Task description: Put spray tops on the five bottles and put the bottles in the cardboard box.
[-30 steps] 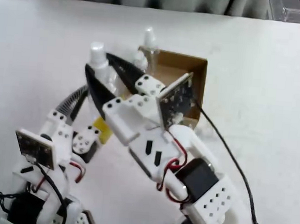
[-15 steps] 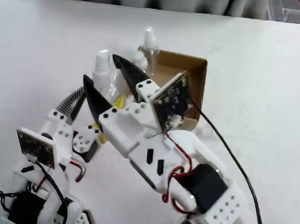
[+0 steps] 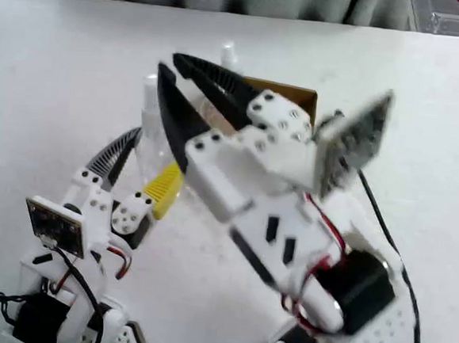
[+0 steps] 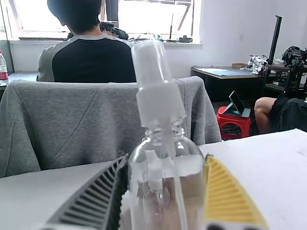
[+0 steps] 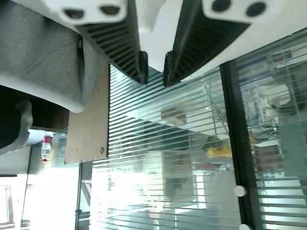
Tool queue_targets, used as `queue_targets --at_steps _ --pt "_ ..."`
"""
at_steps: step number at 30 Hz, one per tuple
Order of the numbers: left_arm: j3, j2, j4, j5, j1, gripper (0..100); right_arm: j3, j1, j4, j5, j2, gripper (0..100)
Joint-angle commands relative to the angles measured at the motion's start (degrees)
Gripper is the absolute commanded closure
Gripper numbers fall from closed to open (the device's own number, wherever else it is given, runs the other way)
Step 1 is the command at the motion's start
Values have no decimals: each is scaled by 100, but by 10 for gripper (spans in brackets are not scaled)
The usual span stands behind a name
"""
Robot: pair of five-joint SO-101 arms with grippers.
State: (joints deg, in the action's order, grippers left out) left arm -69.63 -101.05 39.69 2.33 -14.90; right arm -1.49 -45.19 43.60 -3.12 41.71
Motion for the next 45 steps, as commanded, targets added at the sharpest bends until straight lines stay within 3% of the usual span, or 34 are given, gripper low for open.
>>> queue_targets --at_steps 1,8,27,45 --pt "62 -66 0 -9 40 980 642 127 22 -70 -611 977" --pt "62 -66 9 -9 40 980 1547 136 154 -62 -1736 984" --pt "62 -66 0 -18 40 980 3059 -22 3125 -396 -2132 984" --pt "62 -66 9 -9 40 980 3358 163 2844 -387 -2281 984"
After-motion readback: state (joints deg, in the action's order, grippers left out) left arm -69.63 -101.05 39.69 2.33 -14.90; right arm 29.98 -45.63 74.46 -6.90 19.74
